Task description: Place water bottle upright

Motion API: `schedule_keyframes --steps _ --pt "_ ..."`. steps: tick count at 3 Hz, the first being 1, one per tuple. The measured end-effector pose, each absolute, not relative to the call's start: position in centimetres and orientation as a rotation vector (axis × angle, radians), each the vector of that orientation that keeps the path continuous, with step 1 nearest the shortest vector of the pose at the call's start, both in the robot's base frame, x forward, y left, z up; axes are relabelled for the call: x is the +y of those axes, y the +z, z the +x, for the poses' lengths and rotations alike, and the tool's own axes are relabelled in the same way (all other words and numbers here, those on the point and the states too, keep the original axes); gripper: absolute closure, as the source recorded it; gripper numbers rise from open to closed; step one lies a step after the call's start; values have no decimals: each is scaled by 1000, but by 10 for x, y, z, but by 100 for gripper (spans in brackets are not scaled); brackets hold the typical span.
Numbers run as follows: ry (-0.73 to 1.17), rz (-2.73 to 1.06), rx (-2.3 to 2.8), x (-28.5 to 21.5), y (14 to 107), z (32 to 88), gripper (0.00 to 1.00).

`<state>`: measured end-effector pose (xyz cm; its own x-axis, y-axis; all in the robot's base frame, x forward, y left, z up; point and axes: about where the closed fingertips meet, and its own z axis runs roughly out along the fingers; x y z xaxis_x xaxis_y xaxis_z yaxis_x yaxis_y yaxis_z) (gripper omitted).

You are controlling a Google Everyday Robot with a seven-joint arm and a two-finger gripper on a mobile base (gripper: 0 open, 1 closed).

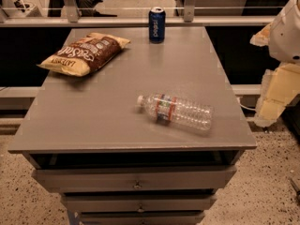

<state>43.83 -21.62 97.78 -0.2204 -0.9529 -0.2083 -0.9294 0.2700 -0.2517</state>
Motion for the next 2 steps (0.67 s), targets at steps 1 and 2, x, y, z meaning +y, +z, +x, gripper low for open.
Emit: schedule_keyframes --steps 1,2 --pt "-104 -1721 2227 -216 978 438 0" --pt "-98 -1731 2197 -187 973 455 0"
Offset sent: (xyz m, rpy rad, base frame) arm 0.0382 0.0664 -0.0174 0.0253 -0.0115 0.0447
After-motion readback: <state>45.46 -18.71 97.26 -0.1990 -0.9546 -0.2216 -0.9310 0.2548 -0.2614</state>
